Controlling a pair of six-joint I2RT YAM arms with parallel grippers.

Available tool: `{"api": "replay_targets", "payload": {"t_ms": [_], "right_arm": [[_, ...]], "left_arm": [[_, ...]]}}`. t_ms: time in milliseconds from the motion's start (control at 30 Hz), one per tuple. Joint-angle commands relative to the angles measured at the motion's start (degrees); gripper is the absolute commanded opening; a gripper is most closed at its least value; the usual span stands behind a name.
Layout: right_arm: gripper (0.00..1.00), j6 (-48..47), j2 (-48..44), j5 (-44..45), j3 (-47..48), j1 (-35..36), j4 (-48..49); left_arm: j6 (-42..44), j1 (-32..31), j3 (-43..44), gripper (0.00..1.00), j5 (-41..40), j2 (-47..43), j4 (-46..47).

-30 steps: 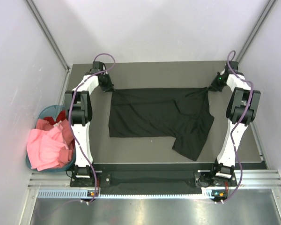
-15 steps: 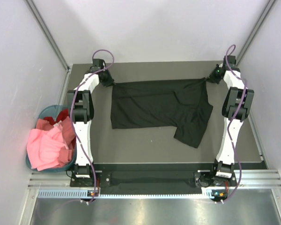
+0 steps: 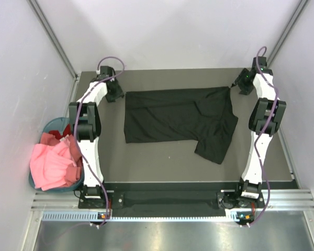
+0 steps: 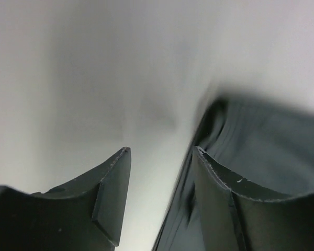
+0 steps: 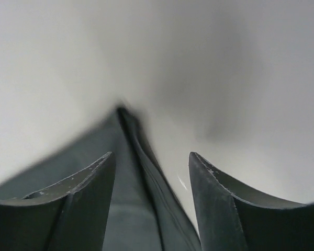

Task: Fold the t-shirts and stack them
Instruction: Fold the tshirt

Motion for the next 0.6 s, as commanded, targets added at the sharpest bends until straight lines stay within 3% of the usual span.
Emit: {"api": "replay_targets", "payload": {"t_ms": [0, 167, 333, 567], "right_arm": [[0.59, -2.61, -11.92, 6.03, -1.59, 0.15, -7.89], [0.61, -5.41, -27.53, 7.71, -21.7, 1.73, -7.38], [0.61, -7.53, -41.0, 1.92, -44.61, 4.71, -4.74], [0.61, -9.72, -56.03, -4.76, -63.73, 6.57, -3.42]], "left_arm": [[2.0, -0.48, -7.22, 0.55, -4.2, -12.91, -5.1], [0.86, -1.09, -21.7, 0.49, 0.44, -23.31, -7.56], [-0.72, -1.8, -35.34, 0.46, 9.3, -33.51, -7.13], [-3.88, -3.99, -48.8, 0.49, 15.3, -39.05, -6.17]]}}
